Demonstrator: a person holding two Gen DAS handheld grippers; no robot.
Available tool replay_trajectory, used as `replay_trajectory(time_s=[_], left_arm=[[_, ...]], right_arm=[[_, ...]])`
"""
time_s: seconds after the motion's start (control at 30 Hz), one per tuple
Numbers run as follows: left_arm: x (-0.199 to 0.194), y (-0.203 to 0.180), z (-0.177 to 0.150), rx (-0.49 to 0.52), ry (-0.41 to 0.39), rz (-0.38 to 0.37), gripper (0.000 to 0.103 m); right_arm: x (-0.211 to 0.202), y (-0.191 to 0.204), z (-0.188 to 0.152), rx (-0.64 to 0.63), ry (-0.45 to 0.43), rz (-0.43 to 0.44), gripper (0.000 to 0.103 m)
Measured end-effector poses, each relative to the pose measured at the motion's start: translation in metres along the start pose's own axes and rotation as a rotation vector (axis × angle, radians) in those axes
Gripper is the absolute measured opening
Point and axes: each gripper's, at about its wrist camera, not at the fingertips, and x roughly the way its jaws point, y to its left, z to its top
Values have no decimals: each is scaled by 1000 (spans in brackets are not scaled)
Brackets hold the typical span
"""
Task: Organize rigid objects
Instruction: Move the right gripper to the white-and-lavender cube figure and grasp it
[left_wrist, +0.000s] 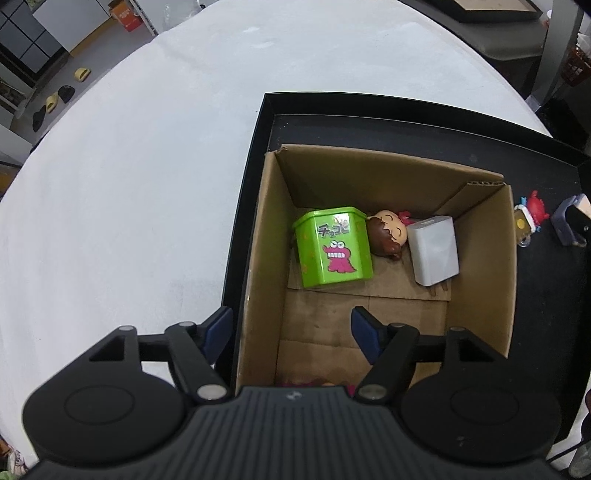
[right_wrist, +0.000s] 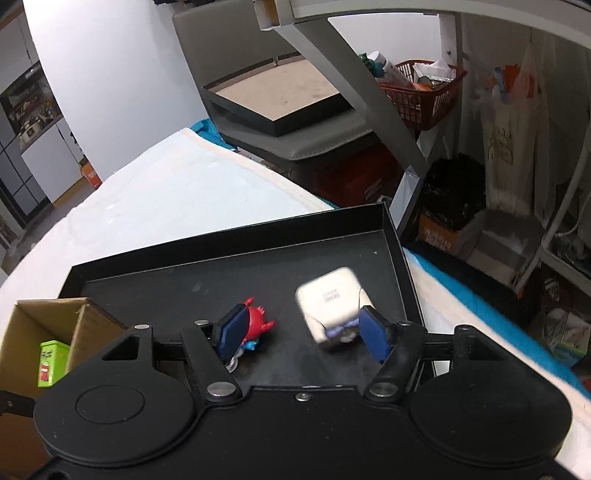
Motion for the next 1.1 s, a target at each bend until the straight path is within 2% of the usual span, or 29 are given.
replay_trajectory(time_s=[0.13, 0.2, 0.23, 0.27, 0.3, 0.4, 0.5, 0.63, 0.87, 1.0, 1.03, 1.1], left_arm=[[0, -2, 1, -2, 0, 0, 69], [-1, -3, 0, 5, -3, 0, 69], [-2, -4, -1, 6, -3, 0, 69], [-3, -4, -2, 4, -1, 1, 70], [-4, -3, -3, 0, 3, -2, 70], [-8, -1, -3, -8, -6, -18, 70], [-11, 1, -6, -25, -14, -24, 70], [-16, 4, -11, -35, -28, -44, 70], [-21, 12, -19, -43, -42, -66, 70], [-23, 21, -20, -45, -53, -61, 70], [-24, 23, -20, -47, -55, -59, 70], [-24, 27, -20, -47, -59, -56, 70]], right_arm=[[7, -3, 2, 4, -16, -26, 65], [6, -5, 1, 5, -32, -34, 48], [5, -6, 1, -4, -39, -23, 36], [2, -8, 1, 5, -57, -17, 15], [-1, -10, 1, 11, -72, -12, 0], [-5, -12, -2, -14, -50, -52, 0], [-12, -13, -5, -2, -40, -17, 0], [-27, -6, -11, -25, -53, -18, 0], [-59, 12, -10, -88, -125, 18, 0], [-54, 21, -9, -125, -107, 28, 0], [-52, 23, -8, -124, -104, 27, 2], [-49, 25, -5, -119, -105, 13, 14]])
